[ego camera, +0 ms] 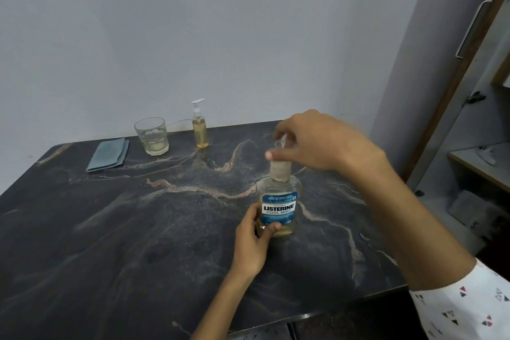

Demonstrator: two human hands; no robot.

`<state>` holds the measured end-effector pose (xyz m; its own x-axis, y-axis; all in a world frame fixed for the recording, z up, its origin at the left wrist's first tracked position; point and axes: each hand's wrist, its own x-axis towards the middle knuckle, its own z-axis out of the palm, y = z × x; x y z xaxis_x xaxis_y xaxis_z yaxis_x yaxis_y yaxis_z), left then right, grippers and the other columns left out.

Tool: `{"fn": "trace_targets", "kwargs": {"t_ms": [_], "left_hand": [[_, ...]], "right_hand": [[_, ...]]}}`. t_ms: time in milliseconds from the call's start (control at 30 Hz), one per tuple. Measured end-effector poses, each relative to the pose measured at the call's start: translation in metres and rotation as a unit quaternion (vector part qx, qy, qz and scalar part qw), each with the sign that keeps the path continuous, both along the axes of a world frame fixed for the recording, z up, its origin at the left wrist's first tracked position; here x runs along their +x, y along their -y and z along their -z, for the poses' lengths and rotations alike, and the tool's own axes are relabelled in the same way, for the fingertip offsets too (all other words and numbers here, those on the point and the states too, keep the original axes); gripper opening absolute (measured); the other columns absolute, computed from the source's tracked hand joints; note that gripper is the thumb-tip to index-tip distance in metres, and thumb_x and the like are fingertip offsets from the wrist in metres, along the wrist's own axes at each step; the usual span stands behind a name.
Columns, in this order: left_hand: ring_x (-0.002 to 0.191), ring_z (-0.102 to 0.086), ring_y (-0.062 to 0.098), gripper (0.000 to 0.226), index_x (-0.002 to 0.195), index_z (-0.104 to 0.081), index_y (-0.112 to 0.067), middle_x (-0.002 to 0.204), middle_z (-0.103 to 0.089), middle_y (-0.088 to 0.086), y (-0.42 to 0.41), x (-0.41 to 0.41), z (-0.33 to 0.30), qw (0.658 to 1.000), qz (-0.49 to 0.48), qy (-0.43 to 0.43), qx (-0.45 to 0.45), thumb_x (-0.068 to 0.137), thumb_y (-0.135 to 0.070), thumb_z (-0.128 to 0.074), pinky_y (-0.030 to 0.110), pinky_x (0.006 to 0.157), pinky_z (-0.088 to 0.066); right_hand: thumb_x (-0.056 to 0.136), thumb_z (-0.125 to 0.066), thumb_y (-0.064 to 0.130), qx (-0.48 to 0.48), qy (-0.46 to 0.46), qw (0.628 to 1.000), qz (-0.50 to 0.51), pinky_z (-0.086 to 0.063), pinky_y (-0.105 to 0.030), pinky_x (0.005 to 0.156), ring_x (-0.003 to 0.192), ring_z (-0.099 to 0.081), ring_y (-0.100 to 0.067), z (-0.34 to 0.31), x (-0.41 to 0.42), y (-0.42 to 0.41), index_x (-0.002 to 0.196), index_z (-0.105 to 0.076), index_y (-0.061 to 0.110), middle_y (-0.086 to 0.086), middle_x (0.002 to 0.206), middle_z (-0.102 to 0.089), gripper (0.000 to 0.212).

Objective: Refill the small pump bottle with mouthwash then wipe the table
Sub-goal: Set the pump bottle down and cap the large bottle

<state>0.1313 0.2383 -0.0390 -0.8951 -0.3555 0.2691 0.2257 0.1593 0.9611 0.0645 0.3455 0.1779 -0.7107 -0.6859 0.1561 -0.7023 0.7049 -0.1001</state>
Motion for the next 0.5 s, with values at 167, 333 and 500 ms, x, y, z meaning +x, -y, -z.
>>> {"fn": "trace_targets", "kwargs": {"t_ms": [167, 333, 500], "left_hand": [[0.102, -0.06, -0.005, 0.038, 0.11, -0.053, -0.03, 0.109, -0.065, -0.015, 0.0, 0.0, 0.0, 1.0, -0.001, 0.002, -0.001, 0.085, -0.005, -0.066, 0.011, 0.084, -0.045], [0.102, -0.061, -0.004, 0.037, 0.11, -0.053, -0.03, 0.107, -0.066, -0.014, 0.0, -0.001, 0.001, 1.0, -0.003, 0.001, 0.0, 0.085, -0.005, -0.066, 0.011, 0.083, -0.045], [0.101, -0.061, -0.004, 0.037, 0.109, -0.053, -0.03, 0.107, -0.066, -0.014, 0.001, -0.001, 0.001, 1.0, -0.005, -0.002, -0.004, 0.085, -0.005, -0.066, 0.011, 0.084, -0.045]], "right_hand": [[0.087, -0.065, 0.015, 0.073, 0.107, 0.989, -0.074, -0.048, -0.03, 0.089, 0.109, -0.053, -0.013, -0.005, 0.003, -0.004, 0.131, -0.048, 0.039, 0.008, 0.134, -0.049, 0.052], [0.089, -0.064, 0.02, 0.028, 0.102, 0.993, -0.05, -0.043, -0.022, 0.07, 0.093, -0.055, -0.012, 0.004, -0.002, -0.002, 0.118, -0.062, 0.031, 0.005, 0.116, -0.061, 0.031], [0.088, -0.064, 0.029, 0.017, 0.091, 0.995, -0.041, -0.048, -0.029, 0.076, 0.096, -0.058, -0.016, 0.006, -0.003, -0.002, 0.114, -0.062, 0.031, 0.004, 0.108, -0.062, 0.026]]}}
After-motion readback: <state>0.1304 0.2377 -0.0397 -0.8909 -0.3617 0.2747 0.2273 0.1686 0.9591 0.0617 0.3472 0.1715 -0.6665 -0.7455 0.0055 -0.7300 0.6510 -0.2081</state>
